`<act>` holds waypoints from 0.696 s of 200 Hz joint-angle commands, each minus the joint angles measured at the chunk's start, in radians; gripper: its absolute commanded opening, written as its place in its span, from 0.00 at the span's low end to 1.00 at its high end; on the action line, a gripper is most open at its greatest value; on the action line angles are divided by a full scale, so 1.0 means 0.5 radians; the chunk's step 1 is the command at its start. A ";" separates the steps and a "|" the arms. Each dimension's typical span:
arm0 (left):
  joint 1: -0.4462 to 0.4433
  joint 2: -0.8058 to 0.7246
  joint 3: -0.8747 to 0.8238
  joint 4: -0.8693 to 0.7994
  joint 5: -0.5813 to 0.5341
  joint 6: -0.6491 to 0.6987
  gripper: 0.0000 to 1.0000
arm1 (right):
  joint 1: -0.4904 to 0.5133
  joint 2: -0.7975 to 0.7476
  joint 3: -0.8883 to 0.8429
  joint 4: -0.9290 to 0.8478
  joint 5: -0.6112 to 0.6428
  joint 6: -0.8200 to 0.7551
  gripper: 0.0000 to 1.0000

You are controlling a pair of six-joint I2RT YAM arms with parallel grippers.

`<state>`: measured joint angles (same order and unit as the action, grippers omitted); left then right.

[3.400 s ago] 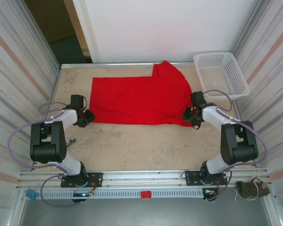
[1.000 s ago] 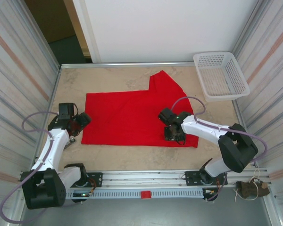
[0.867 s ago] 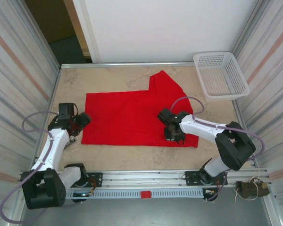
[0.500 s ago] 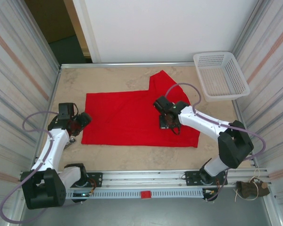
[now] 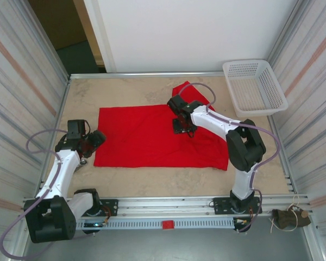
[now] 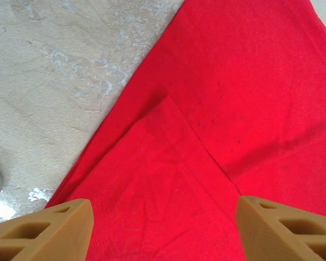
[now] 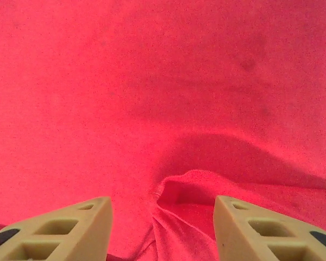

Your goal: Fold the inside-out t-shirt

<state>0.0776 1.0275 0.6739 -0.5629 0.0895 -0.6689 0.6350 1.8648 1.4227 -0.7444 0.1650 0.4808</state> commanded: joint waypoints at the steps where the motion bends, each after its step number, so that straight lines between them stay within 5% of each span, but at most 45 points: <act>1: 0.008 -0.042 -0.025 0.012 0.028 0.004 0.70 | -0.134 -0.161 -0.072 0.019 -0.059 -0.014 0.51; 69: -0.026 -0.007 -0.026 0.061 0.045 -0.021 0.70 | -0.683 -0.667 -0.809 0.132 -0.172 0.052 0.45; 139: -0.048 0.019 -0.004 0.076 0.038 -0.041 0.70 | -0.767 -0.547 -0.862 0.227 -0.225 0.003 0.43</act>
<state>0.0586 1.0351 0.6720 -0.5320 0.1047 -0.6773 0.2546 1.5578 0.9909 -0.6563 0.0734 0.4915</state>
